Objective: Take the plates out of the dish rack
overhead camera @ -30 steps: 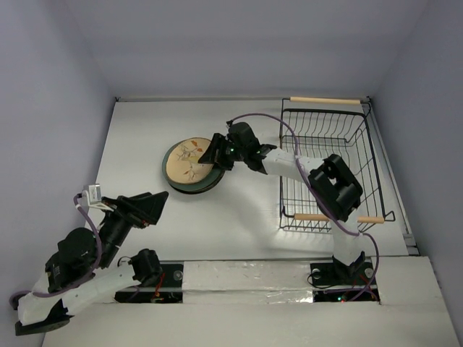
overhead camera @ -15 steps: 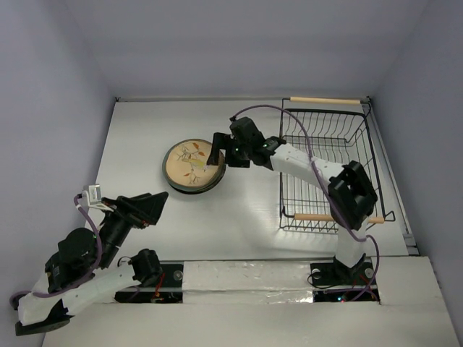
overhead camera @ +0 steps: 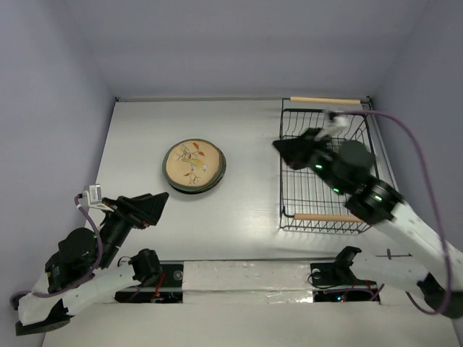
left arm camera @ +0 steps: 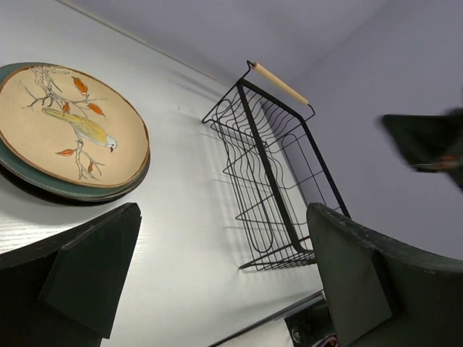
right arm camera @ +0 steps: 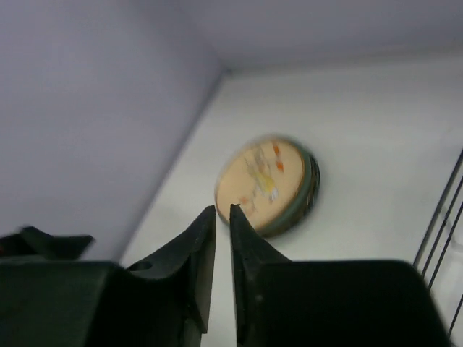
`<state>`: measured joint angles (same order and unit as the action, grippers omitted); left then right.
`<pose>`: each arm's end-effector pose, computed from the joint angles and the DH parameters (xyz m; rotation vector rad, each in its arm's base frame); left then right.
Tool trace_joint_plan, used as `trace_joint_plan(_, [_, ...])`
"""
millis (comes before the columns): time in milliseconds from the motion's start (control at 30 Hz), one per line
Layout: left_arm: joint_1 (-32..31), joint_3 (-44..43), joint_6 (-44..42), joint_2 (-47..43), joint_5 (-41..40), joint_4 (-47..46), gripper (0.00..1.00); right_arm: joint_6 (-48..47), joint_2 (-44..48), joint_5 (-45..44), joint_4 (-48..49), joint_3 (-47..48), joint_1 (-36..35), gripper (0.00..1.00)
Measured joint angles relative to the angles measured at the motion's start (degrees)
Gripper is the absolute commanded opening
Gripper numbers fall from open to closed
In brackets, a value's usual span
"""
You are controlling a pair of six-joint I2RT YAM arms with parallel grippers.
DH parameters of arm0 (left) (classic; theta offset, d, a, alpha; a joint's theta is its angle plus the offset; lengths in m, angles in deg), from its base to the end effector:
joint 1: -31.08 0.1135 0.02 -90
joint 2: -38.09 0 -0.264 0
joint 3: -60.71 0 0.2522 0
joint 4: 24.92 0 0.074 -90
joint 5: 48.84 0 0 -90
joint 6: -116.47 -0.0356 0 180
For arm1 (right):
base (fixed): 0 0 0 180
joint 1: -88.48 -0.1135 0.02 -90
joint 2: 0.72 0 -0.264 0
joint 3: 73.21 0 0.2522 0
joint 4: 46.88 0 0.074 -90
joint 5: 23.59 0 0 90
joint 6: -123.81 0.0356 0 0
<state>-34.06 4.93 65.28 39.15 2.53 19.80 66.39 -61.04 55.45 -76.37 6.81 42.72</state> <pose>0.0210 0.0076 0.3419 -0.2504 1.4952 -1.0113 0.1682 0.1630 0.4094 -0.0623 1.8121 0.8270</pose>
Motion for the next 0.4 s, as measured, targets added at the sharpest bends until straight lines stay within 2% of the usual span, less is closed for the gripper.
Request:
trace_joint_plan(33, [0.0, 0.0, 0.0, 0.0, 0.13, -0.15, 0.99, -0.74, 5.84, -1.88, 1.25, -0.48, -0.15, 0.38])
trace_joint_plan(67, [0.0, 0.0, -0.13, 0.0, 0.28, -0.28, 0.99, -1.46, 10.8, -3.93, 2.64, -0.5, -0.15, 0.61])
trace_joint_plan(133, [0.0, 0.0, -0.52, 0.04, 0.7, -0.94, 0.99, -3.76, 19.32, -7.3, 4.85, -0.28, -0.15, 0.78])
trace_joint_plan(167, [0.0, 0.02, -0.98, 0.24, 1.07, -1.53, 0.99, -4.48, 22.84, -9.18, 5.66, -0.26, -0.13, 0.92])
trace_joint_plan(267, [0.0, 0.15, -2.62, 2.64, 3.32, -5.01, 0.99, -6.45, 30.18, -12.74, 7.48, -2.8, -0.09, 0.95])
trace_joint_plan(400, [0.02, 0.24, -4.66, 12.55, 6.45, -10.84, 0.99, -7.43, 33.7, -14.56, 6.84, -10.84, -0.09, 0.95])
